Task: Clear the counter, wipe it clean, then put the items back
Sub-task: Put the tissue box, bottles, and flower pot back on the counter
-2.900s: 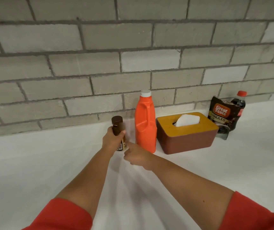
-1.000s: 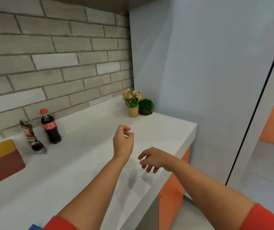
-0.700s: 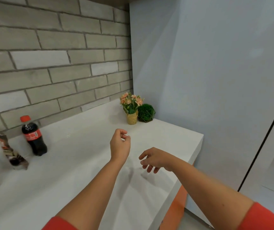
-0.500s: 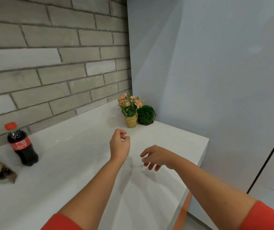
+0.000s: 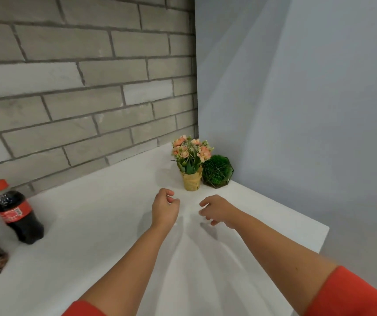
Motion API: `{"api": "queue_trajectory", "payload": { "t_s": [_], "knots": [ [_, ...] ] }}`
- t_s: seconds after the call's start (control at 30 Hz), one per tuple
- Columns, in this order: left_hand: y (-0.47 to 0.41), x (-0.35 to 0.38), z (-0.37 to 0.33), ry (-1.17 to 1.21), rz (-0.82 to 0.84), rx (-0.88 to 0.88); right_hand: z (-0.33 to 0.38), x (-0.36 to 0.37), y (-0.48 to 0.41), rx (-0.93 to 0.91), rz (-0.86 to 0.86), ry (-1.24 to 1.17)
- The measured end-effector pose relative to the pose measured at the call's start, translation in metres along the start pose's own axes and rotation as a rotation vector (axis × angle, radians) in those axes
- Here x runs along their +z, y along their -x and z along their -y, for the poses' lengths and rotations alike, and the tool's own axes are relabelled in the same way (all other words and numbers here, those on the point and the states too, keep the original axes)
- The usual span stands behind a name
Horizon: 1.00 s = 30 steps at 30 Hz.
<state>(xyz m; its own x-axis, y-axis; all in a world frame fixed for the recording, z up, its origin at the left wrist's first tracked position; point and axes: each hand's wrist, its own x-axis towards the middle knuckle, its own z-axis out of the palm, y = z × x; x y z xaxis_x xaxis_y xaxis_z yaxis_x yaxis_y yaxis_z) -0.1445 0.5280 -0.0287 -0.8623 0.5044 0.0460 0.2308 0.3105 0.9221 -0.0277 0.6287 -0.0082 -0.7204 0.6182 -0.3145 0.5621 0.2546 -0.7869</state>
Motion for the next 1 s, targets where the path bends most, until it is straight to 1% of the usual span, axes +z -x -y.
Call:
{"api": "queue_trajectory", "payload": {
  "t_s": [0.1, 0.17, 0.27, 0.4, 0.53, 0.6, 0.7, 0.83, 1.0],
  "knots": [
    [-0.023, 0.016, -0.006, -0.002, 0.034, -0.077, -0.001, -0.012, -0.034, -0.027, -0.038, -0.036],
    [-0.037, 0.027, -0.012, -0.002, 0.062, -0.113, 0.001, -0.017, -0.052, -0.087, -0.045, -0.032],
    [-0.056, 0.043, -0.020, 0.018, 0.053, -0.149, 0.003, -0.021, -0.077, -0.195, -0.029, -0.070],
    [-0.078, 0.058, -0.025, 0.168, 0.039, -0.224, 0.002, -0.016, -0.109, -0.256, -0.027, -0.143],
    [-0.094, 0.068, -0.025, 0.246, 0.105, -0.228, -0.002, -0.008, -0.132, -0.285, -0.047, -0.196],
    [-0.098, 0.071, -0.023, 0.263, 0.081, -0.207, 0.000, -0.006, -0.139, -0.310, -0.028, -0.221],
    [-0.104, 0.068, -0.018, 0.285, -0.003, -0.199, 0.007, 0.001, -0.149, -0.340, 0.001, -0.224],
    [-0.117, 0.058, -0.016, 0.288, -0.073, -0.217, 0.017, 0.010, -0.161, -0.301, 0.105, -0.143],
    [-0.134, 0.051, -0.013, 0.298, -0.101, -0.236, 0.029, 0.012, -0.174, -0.290, 0.180, -0.099]
  ]
}}
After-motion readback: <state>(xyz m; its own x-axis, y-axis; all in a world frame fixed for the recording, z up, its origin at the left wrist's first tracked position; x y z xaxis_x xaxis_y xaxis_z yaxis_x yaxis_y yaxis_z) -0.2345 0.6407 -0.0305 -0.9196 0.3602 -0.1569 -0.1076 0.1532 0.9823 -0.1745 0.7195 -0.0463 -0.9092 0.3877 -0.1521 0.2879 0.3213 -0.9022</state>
